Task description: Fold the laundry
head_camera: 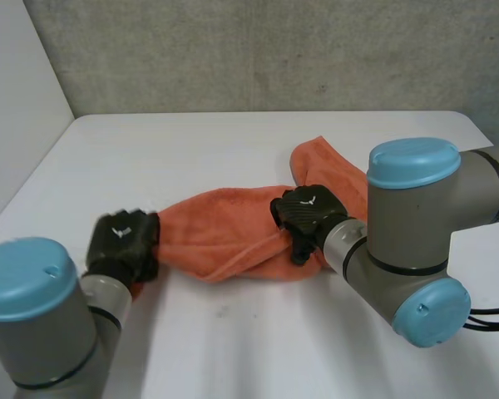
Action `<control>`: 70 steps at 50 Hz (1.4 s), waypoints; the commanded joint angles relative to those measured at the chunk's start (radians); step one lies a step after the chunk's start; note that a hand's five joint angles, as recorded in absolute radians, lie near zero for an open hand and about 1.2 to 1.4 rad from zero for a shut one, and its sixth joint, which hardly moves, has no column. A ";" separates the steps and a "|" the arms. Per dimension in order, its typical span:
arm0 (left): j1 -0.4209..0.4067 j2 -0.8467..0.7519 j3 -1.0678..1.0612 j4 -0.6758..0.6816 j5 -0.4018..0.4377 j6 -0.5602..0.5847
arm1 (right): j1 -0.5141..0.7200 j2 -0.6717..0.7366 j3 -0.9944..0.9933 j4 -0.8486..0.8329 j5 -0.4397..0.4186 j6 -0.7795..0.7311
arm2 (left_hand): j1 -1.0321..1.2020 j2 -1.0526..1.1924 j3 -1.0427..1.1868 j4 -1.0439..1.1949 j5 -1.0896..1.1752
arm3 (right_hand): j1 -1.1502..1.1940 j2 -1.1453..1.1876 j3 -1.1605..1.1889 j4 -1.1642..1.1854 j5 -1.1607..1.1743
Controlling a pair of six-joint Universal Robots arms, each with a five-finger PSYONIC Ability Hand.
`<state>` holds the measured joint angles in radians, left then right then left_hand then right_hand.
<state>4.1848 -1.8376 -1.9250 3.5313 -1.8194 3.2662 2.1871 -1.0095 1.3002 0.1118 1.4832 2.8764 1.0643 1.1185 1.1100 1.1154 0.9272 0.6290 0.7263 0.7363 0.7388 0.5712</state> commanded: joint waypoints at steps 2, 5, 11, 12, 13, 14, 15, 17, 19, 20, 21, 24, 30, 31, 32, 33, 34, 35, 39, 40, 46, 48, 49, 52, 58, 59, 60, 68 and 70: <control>0.104 0.072 0.024 -0.005 0.012 0.073 | -0.078 -0.086 -0.025 0.048 -0.011 0.103 | 0.241 0.187 0.196 0.190 0.204 | -0.262 -0.360 -0.370 -0.372 -0.379; 0.123 0.078 0.026 -0.006 0.012 0.095 | -0.166 -0.115 -0.032 0.104 -0.056 0.116 | 0.235 0.181 0.190 0.184 0.198 | -0.259 -0.357 -0.367 -0.369 -0.376; 0.144 0.090 0.028 -0.006 0.015 0.096 | -0.265 -0.116 -0.016 0.176 -0.126 0.112 | 0.233 0.178 0.187 0.181 0.195 | -0.230 -0.327 -0.337 -0.340 -0.347; 0.149 0.093 0.029 -0.006 0.015 0.096 | -0.297 -0.116 -0.004 0.184 -0.136 0.113 | 0.230 0.175 0.184 0.179 0.192 | -0.212 -0.310 -0.320 -0.322 -0.329; 0.149 0.094 0.029 -0.006 0.015 0.096 | -0.311 -0.118 0.002 0.186 -0.139 0.115 | 0.230 0.175 0.184 0.179 0.192 | -0.198 -0.295 -0.305 -0.308 -0.314; 0.152 0.095 0.029 -0.006 0.015 0.096 | -0.325 -0.118 0.013 0.186 -0.142 0.115 | 0.230 0.175 0.184 0.179 0.192 | -0.183 -0.280 -0.290 -0.293 -0.300; 0.152 0.095 0.029 -0.006 0.015 0.098 | -0.339 -0.119 0.025 0.186 -0.146 0.115 | 0.230 0.175 0.184 0.179 0.192 | -0.177 -0.274 -0.284 -0.287 -0.294; 0.152 0.095 0.029 -0.006 0.015 0.098 | -0.366 -0.119 0.054 0.177 -0.153 0.110 | 0.230 0.175 0.184 0.179 0.192 | -0.171 -0.269 -0.279 -0.281 -0.288; 0.158 0.095 0.031 -0.006 0.015 0.098 | -0.391 -0.121 0.080 0.166 -0.165 0.095 | 0.230 0.175 0.184 0.179 0.192 | -0.157 -0.254 -0.264 -0.266 -0.273; 0.161 0.095 0.031 -0.006 0.015 0.098 | -0.430 -0.119 0.114 0.142 -0.199 0.069 | 0.232 0.178 0.187 0.181 0.195 | -0.095 -0.193 -0.203 -0.205 -0.212; 0.164 0.095 0.032 -0.006 0.015 0.098 | -0.431 -0.119 0.114 0.141 -0.199 0.069 | 0.233 0.178 0.187 0.181 0.195 | -0.095 -0.192 -0.202 -0.205 -0.212; 0.178 0.095 0.035 -0.008 0.017 0.098 | -0.496 -0.118 0.184 0.098 -0.262 -0.017 | 0.233 0.178 0.187 0.181 0.195 | -0.004 -0.102 -0.112 -0.114 -0.121; 0.189 0.095 0.041 -0.008 0.019 0.096 | -0.541 -0.113 0.269 0.000 -0.322 -0.152 | 0.230 0.175 0.184 0.179 0.192 | 0.078 -0.019 -0.029 -0.031 -0.038; 0.189 0.095 0.041 -0.008 0.019 0.096 | -0.550 -0.112 0.289 -0.036 -0.327 -0.179 | 0.230 0.175 0.184 0.179 0.192 | 0.081 -0.016 -0.026 -0.029 -0.035; 0.192 0.094 0.043 -0.008 0.022 0.096 | -0.555 -0.110 0.298 -0.053 -0.330 -0.192 | 0.230 0.175 0.184 0.179 0.192 | 0.087 -0.010 -0.020 -0.023 -0.030; 0.195 0.094 0.044 -0.008 0.025 0.096 | -0.560 -0.109 0.303 -0.067 -0.331 -0.201 | 0.230 0.175 0.184 0.179 0.192 | 0.093 -0.004 -0.014 -0.017 -0.024; 0.195 0.094 0.044 -0.008 0.025 0.096 | -0.563 -0.106 0.306 -0.078 -0.331 -0.210 | 0.230 0.175 0.184 0.179 0.192 | 0.108 0.010 0.000 -0.002 -0.009; 0.196 0.094 0.043 -0.008 0.029 0.096 | -0.569 -0.101 0.309 -0.096 -0.331 -0.226 | 0.230 0.175 0.184 0.179 0.192 | 0.128 0.031 0.021 0.018 0.011; 0.213 0.092 0.046 -0.008 0.060 0.095 | -0.573 -0.058 0.300 -0.113 -0.334 -0.256 | 0.230 0.175 0.184 0.179 0.192 | 0.131 0.034 0.024 0.021 0.015; 0.224 0.092 0.047 -0.009 0.077 0.093 | -0.573 -0.049 0.297 -0.113 -0.334 -0.261 | 0.230 0.175 0.184 0.179 0.192 | 0.131 0.034 0.024 0.021 0.015; 0.245 0.086 0.051 -0.009 0.089 0.092 | -0.581 0.005 0.266 -0.118 -0.333 -0.298 | 0.230 0.175 0.184 0.179 0.192 | 0.181 0.084 0.074 0.071 0.064; 0.253 0.086 0.052 -0.009 0.089 0.092 | -0.580 0.026 0.255 -0.118 -0.333 -0.305 | 0.230 0.175 0.184 0.179 0.192 | 0.184 0.087 0.077 0.074 0.067; 0.254 0.084 0.052 -0.009 0.089 0.092 | -0.580 0.032 0.251 -0.118 -0.331 -0.307 | 0.230 0.175 0.184 0.179 0.192 | 0.184 0.087 0.077 0.074 0.067; 0.259 0.083 0.054 -0.008 0.091 0.092 | -0.580 0.052 0.235 -0.124 -0.333 -0.307 | 0.230 0.175 0.184 0.179 0.192 | 0.240 0.142 0.132 0.130 0.123; 0.258 0.081 0.054 -0.008 0.091 0.092 | -0.578 0.057 0.222 -0.158 -0.331 -0.308 | 0.230 0.175 0.184 0.179 0.192 | 0.345 0.248 0.238 0.236 0.229; 0.258 0.081 0.054 -0.009 0.091 0.090 | -0.578 0.057 0.218 -0.161 -0.331 -0.307 | 0.230 0.175 0.184 0.179 0.192 | 0.348 0.251 0.241 0.239 0.232; 0.258 0.081 0.054 -0.009 0.091 0.090 | -0.578 0.057 0.215 -0.162 -0.331 -0.307 | 0.230 0.175 0.184 0.179 0.192 | 0.351 0.254 0.244 0.242 0.235; 0.256 0.081 0.051 -0.008 0.091 0.090 | -0.575 0.084 0.177 -0.166 -0.327 -0.305 | 0.230 0.175 0.184 0.179 0.192 | 0.375 0.278 0.268 0.265 0.258; 0.256 0.081 0.051 -0.009 0.091 0.090 | -0.575 0.089 0.172 -0.166 -0.325 -0.305 | 0.230 0.175 0.184 0.179 0.192 | 0.375 0.278 0.268 0.265 0.258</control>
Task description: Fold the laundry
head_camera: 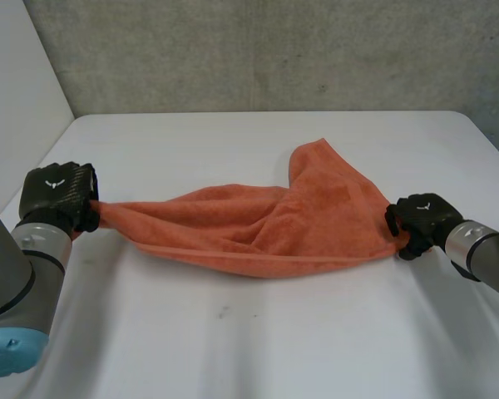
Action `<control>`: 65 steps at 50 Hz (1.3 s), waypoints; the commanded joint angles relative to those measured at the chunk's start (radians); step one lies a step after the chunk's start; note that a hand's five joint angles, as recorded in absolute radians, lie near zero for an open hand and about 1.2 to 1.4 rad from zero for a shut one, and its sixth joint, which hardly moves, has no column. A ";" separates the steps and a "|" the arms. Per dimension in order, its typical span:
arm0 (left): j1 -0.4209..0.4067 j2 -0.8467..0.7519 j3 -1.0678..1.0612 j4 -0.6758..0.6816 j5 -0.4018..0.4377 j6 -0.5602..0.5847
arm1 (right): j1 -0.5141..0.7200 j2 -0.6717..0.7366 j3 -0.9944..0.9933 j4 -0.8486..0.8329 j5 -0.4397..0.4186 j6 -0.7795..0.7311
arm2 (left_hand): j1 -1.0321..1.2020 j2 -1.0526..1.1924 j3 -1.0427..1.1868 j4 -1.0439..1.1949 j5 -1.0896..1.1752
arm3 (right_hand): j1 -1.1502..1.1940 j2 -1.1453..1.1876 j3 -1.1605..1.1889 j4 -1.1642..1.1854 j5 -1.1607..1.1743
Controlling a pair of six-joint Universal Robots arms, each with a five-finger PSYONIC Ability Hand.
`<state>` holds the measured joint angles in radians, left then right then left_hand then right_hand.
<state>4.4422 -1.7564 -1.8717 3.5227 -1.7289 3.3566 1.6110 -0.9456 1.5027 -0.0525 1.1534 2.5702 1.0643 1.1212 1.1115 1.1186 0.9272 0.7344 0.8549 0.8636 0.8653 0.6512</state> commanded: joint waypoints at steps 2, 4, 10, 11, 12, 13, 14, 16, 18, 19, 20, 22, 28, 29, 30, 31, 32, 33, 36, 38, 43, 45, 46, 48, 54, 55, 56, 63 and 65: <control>-0.001 0.000 -0.003 -0.001 0.000 0.000 | 0.001 0.036 -0.044 -0.001 0.006 0.002 | 0.230 0.173 0.182 0.175 0.192 | 0.293 0.172 0.164 0.162 0.201; -0.001 0.000 -0.004 -0.001 -0.001 0.000 | 0.003 0.037 -0.053 -0.003 0.008 0.002 | 0.230 0.173 0.182 0.175 0.192 | 0.363 0.242 0.234 0.232 0.272; -0.001 -0.001 -0.004 -0.001 0.000 0.000 | 0.006 0.044 -0.094 -0.024 0.009 0.013 | 0.230 0.173 0.182 0.175 0.192 | 0.662 0.541 0.533 0.531 0.570; -0.001 -0.001 -0.004 -0.001 0.000 0.000 | 0.004 0.042 -0.101 -0.030 0.012 0.015 | 0.230 0.173 0.182 0.175 0.192 | 0.662 0.541 0.533 0.531 0.570; -0.001 -0.001 -0.004 -0.001 0.000 0.000 | 0.003 0.041 -0.107 -0.036 0.019 0.018 | 0.230 0.173 0.182 0.175 0.192 | 0.662 0.541 0.533 0.531 0.570; -0.003 -0.001 -0.003 -0.004 -0.001 0.004 | 0.004 0.030 -0.108 -0.036 0.020 0.019 | 0.230 0.173 0.182 0.175 0.192 | 0.662 0.541 0.533 0.531 0.570; -0.003 -0.001 -0.003 -0.004 -0.001 0.004 | 0.004 0.030 -0.108 -0.036 0.020 0.019 | 0.230 0.173 0.182 0.175 0.192 | 0.662 0.541 0.533 0.531 0.570; -0.006 0.000 -0.001 -0.010 -0.001 0.007 | 0.009 -0.069 -0.116 -0.029 0.035 0.047 | 0.230 0.173 0.182 0.175 0.192 | 0.662 0.541 0.533 0.531 0.570; -0.014 0.009 0.000 -0.033 -0.001 0.011 | 0.006 -0.154 -0.116 -0.024 0.039 0.071 | 0.230 0.173 0.182 0.175 0.192 | 0.662 0.541 0.533 0.531 0.570; -0.015 0.014 0.002 -0.047 -0.001 0.011 | 0.006 -0.192 -0.116 -0.023 0.039 0.080 | 0.230 0.173 0.182 0.175 0.192 | 0.662 0.541 0.533 0.531 0.570; -0.017 0.020 0.006 -0.080 0.000 0.012 | 0.004 -0.231 -0.118 -0.012 0.039 0.082 | 0.232 0.176 0.185 0.178 0.195 | 0.662 0.541 0.533 0.531 0.570; -0.018 0.028 0.009 -0.099 -0.001 0.012 | 0.003 -0.324 -0.124 0.048 0.046 0.078 | 0.233 0.176 0.185 0.178 0.195 | 0.662 0.541 0.533 0.531 0.570; -0.021 0.142 0.042 -0.264 0.002 0.102 | 0.003 -0.439 -0.206 0.376 0.159 -0.030 | 0.235 0.179 0.188 0.181 0.198 | 0.662 0.541 0.533 0.531 0.570; -0.020 0.153 0.043 -0.272 0.003 0.118 | 0.003 -0.446 -0.213 0.425 0.181 -0.062 | 0.238 0.181 0.191 0.184 0.201 | 0.662 0.541 0.533 0.531 0.570; -0.020 0.164 0.043 -0.278 0.005 0.130 | 0.004 -0.452 -0.214 0.469 0.199 -0.097 | 0.238 0.182 0.191 0.184 0.201 | 0.662 0.541 0.533 0.531 0.570; -0.020 0.173 0.045 -0.286 0.006 0.144 | 0.006 -0.461 -0.208 0.550 0.235 -0.173 | 0.241 0.184 0.194 0.187 0.204 | 0.662 0.541 0.533 0.531 0.570; -0.017 0.190 0.045 -0.294 0.006 0.171 | 0.006 -0.464 -0.202 0.586 0.249 -0.211 | 0.250 0.193 0.203 0.196 0.213 | 0.662 0.541 0.533 0.531 0.570; -0.014 0.195 0.043 -0.298 0.006 0.184 | 0.007 -0.466 -0.196 0.615 0.258 -0.244 | 0.250 0.193 0.203 0.196 0.213 | 0.662 0.541 0.533 0.531 0.570; -0.008 0.193 0.043 -0.315 0.006 0.237 | 0.012 -0.456 -0.156 0.654 0.290 -0.332 | 0.250 0.193 0.203 0.196 0.213 | 0.662 0.541 0.533 0.531 0.570; -0.004 0.184 0.043 -0.321 0.008 0.259 | 0.023 -0.453 -0.135 0.651 0.296 -0.347 | 0.250 0.193 0.203 0.196 0.213 | 0.662 0.541 0.533 0.531 0.570; -0.011 0.100 0.049 -0.314 0.019 0.285 | 0.066 -0.308 -0.110 0.643 0.298 -0.349 | 0.250 0.193 0.203 0.196 0.213 | 0.662 0.541 0.533 0.531 0.570; -0.006 -0.013 0.091 -0.314 0.032 0.296 | 0.070 -0.260 -0.122 0.634 0.301 -0.349 | 0.253 0.196 0.206 0.199 0.216 | 0.662 0.541 0.533 0.531 0.570; -0.007 -0.043 0.110 -0.315 0.035 0.299 | 0.073 -0.239 -0.134 0.626 0.304 -0.349 | 0.259 0.202 0.212 0.205 0.221 | 0.662 0.541 0.533 0.531 0.570; -0.012 -0.122 0.182 -0.317 0.038 0.310 | 0.096 -0.179 -0.209 0.586 0.321 -0.338 | 0.274 0.217 0.226 0.219 0.236 | 0.662 0.541 0.533 0.531 0.570; -0.021 -0.254 0.472 -0.314 0.039 0.349 | 0.148 -0.050 -0.610 0.470 0.414 -0.220 | 0.332 0.275 0.285 0.278 0.295 | 0.662 0.541 0.533 0.531 0.570; -0.021 -0.273 0.579 -0.312 0.037 0.359 | 0.150 -0.041 -0.672 0.455 0.425 -0.199 | 0.332 0.275 0.285 0.278 0.295 | 0.662 0.541 0.533 0.531 0.570; -0.021 -0.279 0.633 -0.311 0.038 0.362 | 0.151 -0.032 -0.732 0.436 0.434 -0.176 | 0.332 0.275 0.285 0.278 0.295 | 0.662 0.541 0.533 0.531 0.570; -0.023 -0.237 0.925 -0.087 0.046 0.292 | 0.158 -0.045 -0.990 0.117 0.439 0.067 | 0.332 0.275 0.285 0.278 0.295 | 0.662 0.541 0.533 0.531 0.570; -0.021 -0.192 0.919 0.000 0.045 0.242 | 0.155 -0.090 -0.960 0.042 0.436 0.105 | 0.332 0.275 0.285 0.278 0.295 | 0.662 0.541 0.533 0.531 0.570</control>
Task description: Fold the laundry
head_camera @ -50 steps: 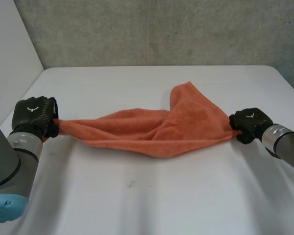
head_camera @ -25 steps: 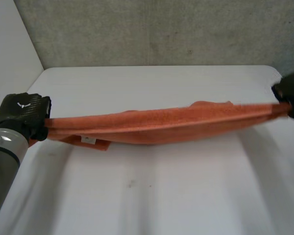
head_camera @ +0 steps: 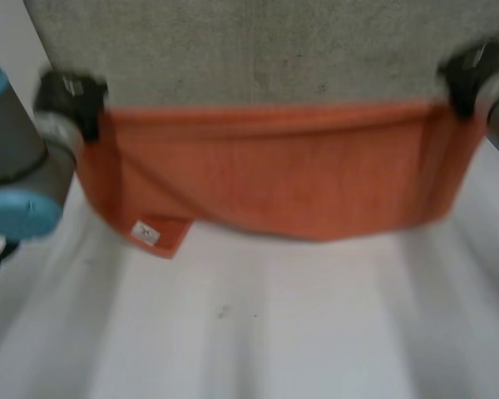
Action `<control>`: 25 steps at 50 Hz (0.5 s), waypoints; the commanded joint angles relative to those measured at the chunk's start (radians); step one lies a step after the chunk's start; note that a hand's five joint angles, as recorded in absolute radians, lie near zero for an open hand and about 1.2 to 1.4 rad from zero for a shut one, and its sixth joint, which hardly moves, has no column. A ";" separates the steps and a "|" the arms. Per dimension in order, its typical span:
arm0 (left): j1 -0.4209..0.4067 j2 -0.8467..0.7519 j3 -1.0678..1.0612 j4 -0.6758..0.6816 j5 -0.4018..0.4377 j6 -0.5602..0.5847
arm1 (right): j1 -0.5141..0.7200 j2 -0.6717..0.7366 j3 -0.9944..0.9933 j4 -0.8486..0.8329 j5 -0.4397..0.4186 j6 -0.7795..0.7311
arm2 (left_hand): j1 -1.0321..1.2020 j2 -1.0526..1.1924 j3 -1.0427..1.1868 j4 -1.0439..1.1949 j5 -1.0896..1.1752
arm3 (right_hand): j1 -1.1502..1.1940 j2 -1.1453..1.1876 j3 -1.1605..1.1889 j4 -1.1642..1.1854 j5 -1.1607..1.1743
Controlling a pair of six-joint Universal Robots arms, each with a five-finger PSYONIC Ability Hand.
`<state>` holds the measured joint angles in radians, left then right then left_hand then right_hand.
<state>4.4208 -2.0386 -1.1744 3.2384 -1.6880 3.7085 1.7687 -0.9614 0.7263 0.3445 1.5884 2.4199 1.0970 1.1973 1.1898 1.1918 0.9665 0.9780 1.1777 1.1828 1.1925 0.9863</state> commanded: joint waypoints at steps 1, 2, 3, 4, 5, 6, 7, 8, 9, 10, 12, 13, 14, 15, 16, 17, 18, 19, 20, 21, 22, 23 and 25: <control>0.000 0.107 0.216 0.322 0.005 -0.136 | -0.005 -0.138 -0.127 -0.417 -0.001 0.283 | 0.299 0.199 0.207 0.204 0.255 | 0.418 0.219 0.213 0.204 0.235; 0.006 0.142 0.194 0.378 0.011 -0.189 | -0.006 -0.169 -0.090 -0.442 -0.002 0.291 | 0.299 0.199 0.207 0.204 0.255 | 0.418 0.219 0.213 0.204 0.235; 0.008 0.155 0.181 0.389 0.014 -0.209 | -0.011 -0.198 -0.049 -0.465 -0.004 0.294 | 0.299 0.199 0.207 0.204 0.255 | 0.418 0.219 0.213 0.204 0.235; 0.011 0.166 0.164 0.389 0.019 -0.228 | -0.011 -0.227 -0.006 -0.488 -0.007 0.294 | 0.299 0.199 0.207 0.204 0.255 | 0.418 0.219 0.213 0.204 0.235; 0.015 0.176 0.147 0.388 0.024 -0.243 | -0.011 -0.275 0.075 -0.522 -0.021 0.295 | 0.299 0.199 0.207 0.204 0.255 | 0.418 0.219 0.213 0.204 0.235; 0.019 0.184 0.128 0.383 0.031 -0.257 | -0.011 -0.275 0.076 -0.522 -0.021 0.295 | 0.299 0.199 0.207 0.204 0.255 | 0.418 0.219 0.213 0.204 0.235; 0.020 0.187 0.109 0.382 0.040 -0.266 | -0.012 -0.292 0.112 -0.536 -0.031 0.297 | 0.299 0.199 0.207 0.204 0.255 | 0.418 0.219 0.213 0.204 0.235; 0.022 0.190 0.066 0.377 0.062 -0.277 | -0.011 -0.316 0.183 -0.556 -0.054 0.297 | 0.299 0.199 0.207 0.204 0.255 | 0.418 0.219 0.213 0.204 0.235; 0.025 0.190 0.043 0.376 0.074 -0.283 | -0.011 -0.323 0.217 -0.565 -0.070 0.297 | 0.299 0.199 0.207 0.204 0.255 | 0.418 0.219 0.213 0.204 0.235; 0.028 0.187 -0.006 0.376 0.097 -0.285 | -0.009 -0.327 0.249 -0.570 -0.085 0.295 | 0.299 0.199 0.207 0.204 0.255 | 0.418 0.219 0.213 0.204 0.235; 0.031 0.179 -0.060 0.377 0.117 -0.285 | -0.008 -0.326 0.298 -0.572 -0.105 0.295 | 0.299 0.199 0.207 0.204 0.255 | 0.418 0.219 0.213 0.204 0.235; 0.034 0.176 -0.086 0.379 0.123 -0.285 | -0.011 -0.326 0.349 -0.567 -0.125 0.295 | 0.299 0.199 0.207 0.204 0.255 | 0.418 0.219 0.213 0.204 0.235; 0.041 0.170 -0.141 0.382 0.135 -0.285 | -0.011 -0.326 0.349 -0.567 -0.125 0.295 | 0.299 0.199 0.207 0.204 0.255 | 0.418 0.219 0.213 0.204 0.235; 0.045 0.163 -0.166 0.383 0.137 -0.286 | -0.009 -0.321 0.398 -0.565 -0.142 0.295 | 0.299 0.199 0.207 0.204 0.255 | 0.418 0.219 0.213 0.204 0.235; 0.049 0.152 -0.192 0.386 0.139 -0.286 | -0.006 -0.318 0.477 -0.555 -0.168 0.291 | 0.299 0.199 0.207 0.204 0.255 | 0.418 0.219 0.213 0.204 0.235; 0.051 0.120 -0.239 0.389 0.140 -0.286 | -0.005 -0.313 0.505 -0.553 -0.176 0.288 | 0.299 0.199 0.207 0.204 0.255 | 0.418 0.219 0.213 0.204 0.235; 0.051 0.101 -0.263 0.389 0.140 -0.285 | -0.005 -0.303 0.531 -0.552 -0.183 0.286 | 0.299 0.199 0.207 0.204 0.255 | 0.418 0.219 0.213 0.204 0.235; 0.052 0.083 -0.283 0.389 0.140 -0.283 | -0.005 -0.287 0.556 -0.550 -0.189 0.281 | 0.299 0.199 0.207 0.204 0.255 | 0.418 0.219 0.213 0.204 0.235; 0.054 0.068 -0.300 0.388 0.140 -0.280 | -0.006 -0.245 0.593 -0.549 -0.199 0.268 | 0.299 0.199 0.207 0.204 0.255 | 0.418 0.219 0.213 0.204 0.235; 0.054 0.036 -0.336 0.388 0.140 -0.274 | -0.006 -0.220 0.608 -0.545 -0.202 0.260 | 0.299 0.199 0.207 0.204 0.255 | 0.418 0.219 0.213 0.204 0.235; 0.054 0.019 -0.355 0.389 0.140 -0.274 | -0.005 -0.194 0.623 -0.542 -0.203 0.248 | 0.299 0.199 0.207 0.204 0.255 | 0.418 0.219 0.213 0.204 0.235; 0.054 0.002 -0.373 0.389 0.142 -0.274 | -0.003 -0.150 0.651 -0.532 -0.206 0.219 | 0.299 0.199 0.207 0.204 0.255 | 0.418 0.219 0.213 0.204 0.235; 0.054 -0.041 -0.425 0.389 0.142 -0.274 | -0.003 -0.110 0.668 -0.512 -0.206 0.190 | 0.299 0.199 0.207 0.204 0.255 | 0.418 0.219 0.213 0.204 0.235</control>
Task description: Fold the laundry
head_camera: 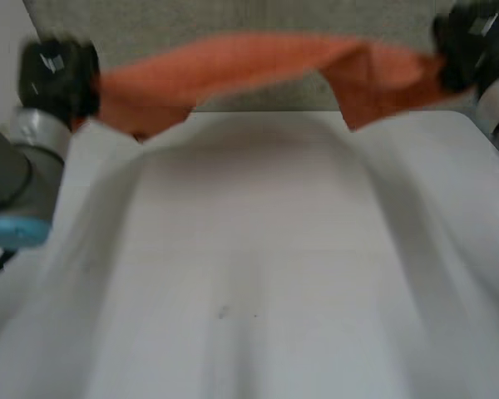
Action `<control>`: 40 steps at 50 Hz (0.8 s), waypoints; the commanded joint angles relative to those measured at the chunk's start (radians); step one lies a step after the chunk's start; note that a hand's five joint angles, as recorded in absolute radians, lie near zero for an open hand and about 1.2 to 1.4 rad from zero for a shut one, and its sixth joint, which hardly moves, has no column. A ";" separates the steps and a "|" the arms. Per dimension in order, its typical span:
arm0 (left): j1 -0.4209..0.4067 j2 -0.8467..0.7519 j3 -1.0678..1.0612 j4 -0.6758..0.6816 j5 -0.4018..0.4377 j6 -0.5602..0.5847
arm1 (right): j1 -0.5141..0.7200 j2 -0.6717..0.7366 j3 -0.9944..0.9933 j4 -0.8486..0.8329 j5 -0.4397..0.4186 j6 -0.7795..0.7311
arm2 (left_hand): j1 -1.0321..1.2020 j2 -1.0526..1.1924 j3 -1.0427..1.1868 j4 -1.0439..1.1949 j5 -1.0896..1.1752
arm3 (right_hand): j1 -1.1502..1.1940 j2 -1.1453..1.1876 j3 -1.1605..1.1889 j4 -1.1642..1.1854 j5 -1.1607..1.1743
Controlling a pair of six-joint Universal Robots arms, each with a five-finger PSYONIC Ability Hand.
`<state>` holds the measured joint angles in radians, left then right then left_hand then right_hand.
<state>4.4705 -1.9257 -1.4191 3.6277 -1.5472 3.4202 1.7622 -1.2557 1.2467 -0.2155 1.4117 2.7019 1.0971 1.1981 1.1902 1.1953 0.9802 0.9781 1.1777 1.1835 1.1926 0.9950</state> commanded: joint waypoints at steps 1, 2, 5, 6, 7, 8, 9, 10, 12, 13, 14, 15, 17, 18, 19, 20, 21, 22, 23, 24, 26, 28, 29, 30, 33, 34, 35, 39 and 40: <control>0.004 -0.154 -0.181 0.000 0.001 0.014 | 0.003 0.203 0.152 0.062 -0.027 -0.109 | 0.299 0.198 0.206 0.201 0.242 | 0.418 0.219 0.213 0.204 0.227; 0.003 -0.165 -0.196 0.000 0.001 0.016 | 0.000 0.220 0.154 0.077 -0.022 -0.126 | 0.299 0.198 0.206 0.201 0.242 | 0.418 0.219 0.213 0.204 0.227; 0.001 -0.180 -0.247 -0.006 0.002 0.022 | -0.007 0.252 0.157 0.149 -0.014 -0.188 | 0.299 0.198 0.206 0.201 0.242 | 0.418 0.219 0.213 0.204 0.227; 0.001 -0.179 -0.261 -0.006 0.002 0.027 | -0.009 0.254 0.157 0.169 -0.014 -0.198 | 0.299 0.198 0.206 0.201 0.242 | 0.418 0.219 0.213 0.204 0.227; 0.001 -0.171 -0.282 -0.009 0.002 0.040 | -0.009 0.255 0.155 0.185 -0.013 -0.211 | 0.299 0.198 0.206 0.201 0.242 | 0.418 0.219 0.213 0.204 0.227; 0.001 -0.155 -0.300 -0.015 0.002 0.060 | -0.010 0.254 0.157 0.224 -0.013 -0.229 | 0.299 0.198 0.206 0.201 0.242 | 0.418 0.219 0.213 0.204 0.227; 0.001 -0.139 -0.311 -0.020 0.002 0.073 | -0.010 0.254 0.157 0.225 -0.013 -0.229 | 0.299 0.198 0.206 0.201 0.242 | 0.418 0.219 0.213 0.204 0.227; 0.001 -0.121 -0.322 -0.026 0.001 0.085 | -0.009 0.251 0.157 0.246 -0.011 -0.238 | 0.299 0.198 0.206 0.201 0.242 | 0.418 0.219 0.213 0.204 0.227; 0.001 -0.081 -0.345 -0.044 0.001 0.112 | -0.009 0.220 0.151 0.356 0.009 -0.272 | 0.299 0.198 0.206 0.201 0.242 | 0.418 0.219 0.213 0.204 0.227; 0.003 -0.044 -0.368 -0.070 0.001 0.137 | -0.012 0.205 0.151 0.389 0.016 -0.281 | 0.299 0.198 0.206 0.201 0.242 | 0.418 0.219 0.213 0.204 0.227; 0.004 -0.024 -0.379 -0.090 0.001 0.149 | -0.019 0.175 0.155 0.459 0.035 -0.303 | 0.299 0.198 0.206 0.201 0.242 | 0.418 0.219 0.213 0.204 0.227; 0.003 0.006 -0.395 -0.130 0.001 0.169 | -0.027 0.159 0.160 0.493 0.045 -0.318 | 0.299 0.198 0.206 0.201 0.242 | 0.418 0.219 0.213 0.204 0.227; 0.001 0.034 -0.411 -0.177 0.001 0.189 | -0.058 0.115 0.180 0.595 0.073 -0.379 | 0.299 0.198 0.206 0.201 0.242 | 0.418 0.219 0.213 0.204 0.227; -0.001 0.049 -0.419 -0.207 0.001 0.197 | -0.069 0.099 0.192 0.626 0.081 -0.405 | 0.299 0.198 0.206 0.201 0.242 | 0.418 0.219 0.213 0.204 0.227; 0.001 0.078 -0.434 -0.274 0.001 0.218 | -0.081 0.079 0.207 0.652 0.087 -0.433 | 0.299 0.198 0.206 0.201 0.242 | 0.418 0.219 0.213 0.204 0.227; 0.001 0.095 -0.440 -0.311 0.001 0.229 | -0.090 0.061 0.226 0.677 0.093 -0.459 | 0.299 0.198 0.206 0.201 0.242 | 0.418 0.219 0.213 0.204 0.227; 0.001 0.112 -0.443 -0.351 0.001 0.240 | -0.108 0.023 0.265 0.715 0.105 -0.515 | 0.299 0.198 0.206 0.201 0.242 | 0.418 0.219 0.213 0.204 0.227; 0.001 0.128 -0.445 -0.389 0.001 0.249 | -0.116 0.004 0.283 0.731 0.107 -0.542 | 0.299 0.198 0.206 0.201 0.242 | 0.418 0.219 0.213 0.204 0.227; 0.003 0.154 -0.445 -0.468 0.001 0.264 | -0.125 -0.014 0.299 0.742 0.108 -0.565 | 0.299 0.198 0.206 0.201 0.242 | 0.418 0.219 0.213 0.204 0.227; 0.001 0.163 -0.445 -0.504 0.002 0.269 | -0.133 -0.030 0.312 0.748 0.107 -0.585 | 0.299 0.198 0.206 0.201 0.242 | 0.418 0.219 0.213 0.204 0.227; 0.001 0.180 -0.445 -0.566 0.004 0.274 | -0.145 -0.061 0.327 0.748 0.105 -0.610 | 0.299 0.198 0.206 0.201 0.242 | 0.418 0.219 0.213 0.204 0.227; -0.005 0.191 -0.443 -0.612 0.004 0.275 | -0.156 -0.083 0.342 0.742 0.101 -0.619 | 0.299 0.198 0.206 0.201 0.242 | 0.418 0.219 0.213 0.204 0.227; -0.010 0.197 -0.439 -0.633 0.003 0.277 | -0.158 -0.085 0.347 0.736 0.101 -0.619 | 0.299 0.198 0.206 0.201 0.242 | 0.418 0.219 0.213 0.204 0.227; -0.010 0.198 -0.433 -0.627 0.002 0.277 | -0.158 -0.085 0.349 0.734 0.099 -0.619 | 0.299 0.198 0.206 0.201 0.242 | 0.418 0.219 0.213 0.204 0.227; -0.007 0.191 -0.413 -0.600 0.001 0.277 | -0.152 -0.080 0.349 0.722 0.093 -0.619 | 0.299 0.198 0.206 0.201 0.242 | 0.418 0.219 0.213 0.204 0.227; -0.008 0.177 -0.397 -0.572 0.001 0.277 | -0.148 -0.076 0.344 0.714 0.093 -0.617 | 0.299 0.198 0.206 0.201 0.242 | 0.418 0.219 0.213 0.204 0.227; -0.010 0.168 -0.391 -0.555 -0.001 0.278 | -0.147 -0.068 0.340 0.705 0.093 -0.617 | 0.299 0.198 0.206 0.201 0.242 | 0.418 0.219 0.213 0.204 0.227; -0.011 0.065 -0.325 -0.459 -0.001 0.281 | -0.145 0.030 0.271 0.589 0.101 -0.611 | 0.299 0.198 0.206 0.201 0.242 | 0.418 0.219 0.213 0.204 0.227; -0.011 0.042 -0.305 -0.439 -0.001 0.283 | -0.144 0.053 0.251 0.561 0.104 -0.605 | 0.299 0.198 0.206 0.201 0.242 | 0.418 0.219 0.213 0.204 0.227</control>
<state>4.4615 -1.7576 -1.8147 3.0506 -1.5463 3.7010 1.6099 -1.3190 1.5838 0.4833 1.5075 2.0774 1.0971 1.1989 1.1913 1.1958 0.9802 0.9781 1.1777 1.1836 1.1927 0.9951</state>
